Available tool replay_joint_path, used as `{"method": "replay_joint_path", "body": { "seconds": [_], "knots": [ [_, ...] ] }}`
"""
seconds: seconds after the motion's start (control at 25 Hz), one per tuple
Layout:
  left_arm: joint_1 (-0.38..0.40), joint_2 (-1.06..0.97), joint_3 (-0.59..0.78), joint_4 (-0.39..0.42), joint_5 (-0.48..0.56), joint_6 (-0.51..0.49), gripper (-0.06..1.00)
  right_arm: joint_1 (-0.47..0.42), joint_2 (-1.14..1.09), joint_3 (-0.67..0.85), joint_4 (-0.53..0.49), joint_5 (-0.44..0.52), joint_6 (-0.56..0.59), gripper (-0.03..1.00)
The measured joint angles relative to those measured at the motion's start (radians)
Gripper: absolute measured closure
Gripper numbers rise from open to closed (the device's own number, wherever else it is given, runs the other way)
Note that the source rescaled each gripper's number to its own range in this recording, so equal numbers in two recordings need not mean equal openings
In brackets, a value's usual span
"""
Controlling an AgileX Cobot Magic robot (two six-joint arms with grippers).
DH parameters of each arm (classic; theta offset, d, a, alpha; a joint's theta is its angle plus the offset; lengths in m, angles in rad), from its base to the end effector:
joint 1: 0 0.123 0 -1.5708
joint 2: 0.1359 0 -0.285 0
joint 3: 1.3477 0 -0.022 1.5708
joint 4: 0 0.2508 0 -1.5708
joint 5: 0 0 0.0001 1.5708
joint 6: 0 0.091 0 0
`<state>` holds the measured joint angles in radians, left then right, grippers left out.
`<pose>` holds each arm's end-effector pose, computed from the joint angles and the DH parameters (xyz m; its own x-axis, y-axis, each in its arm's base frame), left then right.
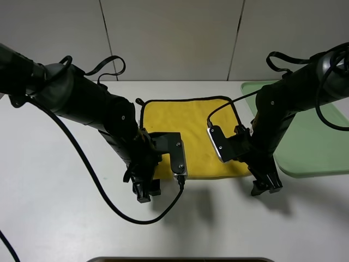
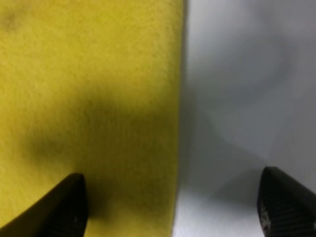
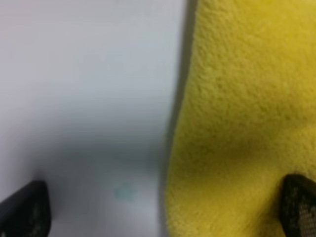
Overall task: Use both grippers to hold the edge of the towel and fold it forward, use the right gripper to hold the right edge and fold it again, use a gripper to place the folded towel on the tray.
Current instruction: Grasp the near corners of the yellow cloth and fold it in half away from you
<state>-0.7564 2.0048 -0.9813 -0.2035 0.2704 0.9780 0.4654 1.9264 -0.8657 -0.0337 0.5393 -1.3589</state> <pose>0.2533 -0.2458 0.0892 0.0114 0.9564 -0.2917 0.9743 0.0551 0.2186 0.2679 0.1327 0.0884 0.2780 -0.9606 0.0064 -0.9587 -0.2779 -0.0604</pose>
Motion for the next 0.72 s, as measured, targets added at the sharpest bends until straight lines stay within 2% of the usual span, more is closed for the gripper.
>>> {"method": "replay_joint_path", "body": {
  "seconds": [0.2, 0.48, 0.6, 0.72],
  "knots": [
    [0.0, 0.01, -0.007, -0.011, 0.003, 0.013, 0.27, 0.0, 0.0, 0.0, 0.011, -0.003, 0.0, -0.03],
    [0.0, 0.012, -0.007, -0.02, 0.001, 0.013, 0.5, 0.0, 0.0, 0.0, 0.012, -0.003, 0.0, -0.03],
    [0.0, 0.013, -0.007, -0.02, -0.001, 0.013, 0.58, 0.0, 0.0, -0.001, 0.018, -0.004, -0.001, 0.05],
    [0.0, 0.013, -0.007, -0.018, -0.004, 0.015, 0.68, 0.0, 0.0, -0.002, 0.026, -0.007, -0.007, 0.16]
  ]
}}
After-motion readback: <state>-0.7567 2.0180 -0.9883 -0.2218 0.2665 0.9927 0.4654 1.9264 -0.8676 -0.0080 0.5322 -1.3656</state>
